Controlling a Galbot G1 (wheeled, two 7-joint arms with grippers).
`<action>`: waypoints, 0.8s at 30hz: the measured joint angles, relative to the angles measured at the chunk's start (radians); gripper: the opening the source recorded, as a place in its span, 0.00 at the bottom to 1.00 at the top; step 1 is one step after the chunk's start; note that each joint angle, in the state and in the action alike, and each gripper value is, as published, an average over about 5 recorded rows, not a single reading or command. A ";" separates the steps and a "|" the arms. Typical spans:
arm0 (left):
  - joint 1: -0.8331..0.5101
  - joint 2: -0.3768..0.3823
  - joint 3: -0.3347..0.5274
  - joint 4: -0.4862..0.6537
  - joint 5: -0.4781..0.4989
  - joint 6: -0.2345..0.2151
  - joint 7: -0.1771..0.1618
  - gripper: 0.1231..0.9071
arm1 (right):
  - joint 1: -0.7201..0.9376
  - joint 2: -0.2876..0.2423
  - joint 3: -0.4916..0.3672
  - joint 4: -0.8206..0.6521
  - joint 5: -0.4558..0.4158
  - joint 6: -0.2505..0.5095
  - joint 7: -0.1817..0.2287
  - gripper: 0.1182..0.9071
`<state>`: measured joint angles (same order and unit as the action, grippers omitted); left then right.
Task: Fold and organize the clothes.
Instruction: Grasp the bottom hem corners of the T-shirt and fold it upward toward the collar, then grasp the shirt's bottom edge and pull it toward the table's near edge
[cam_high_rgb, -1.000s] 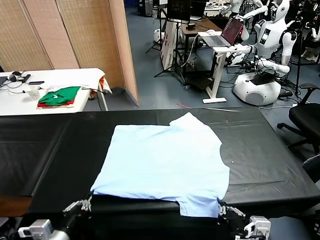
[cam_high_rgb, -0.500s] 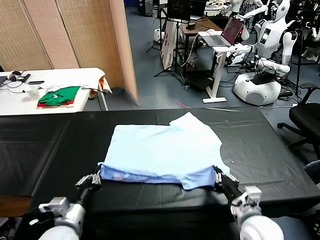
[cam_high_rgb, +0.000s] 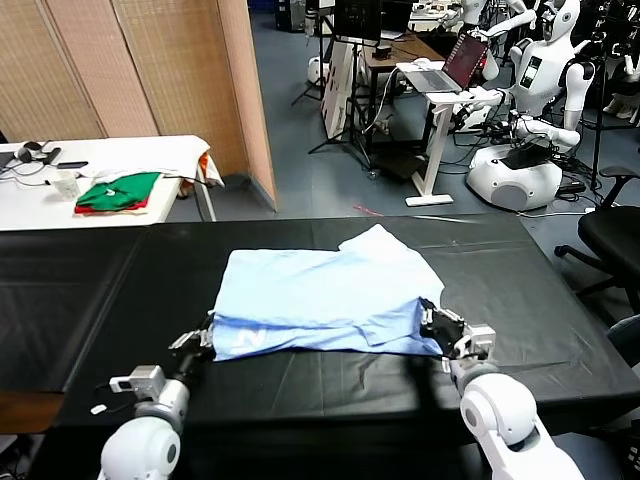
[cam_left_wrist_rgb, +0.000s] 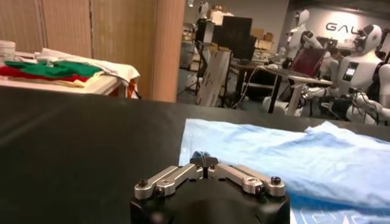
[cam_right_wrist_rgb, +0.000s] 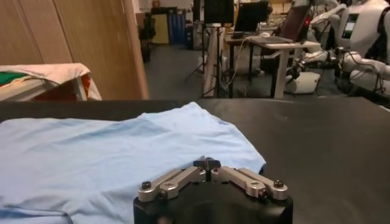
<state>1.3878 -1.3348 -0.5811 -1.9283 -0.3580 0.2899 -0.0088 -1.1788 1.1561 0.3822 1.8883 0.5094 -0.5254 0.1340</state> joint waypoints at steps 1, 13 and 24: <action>-0.007 0.004 0.003 0.006 0.000 0.002 -0.001 0.03 | -0.007 -0.001 0.006 0.009 0.005 -0.011 -0.004 0.23; 0.019 0.035 -0.018 -0.012 0.013 0.032 -0.004 0.68 | -0.197 -0.021 0.122 0.180 0.019 -0.021 -0.037 0.99; 0.135 -0.006 -0.018 -0.082 0.031 0.048 0.001 1.00 | -0.326 -0.023 0.196 0.218 0.029 -0.016 -0.038 0.99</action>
<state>1.5230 -1.3412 -0.5988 -2.0099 -0.3272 0.3376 -0.0080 -1.5047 1.1328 0.5780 2.1065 0.5382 -0.5415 0.0965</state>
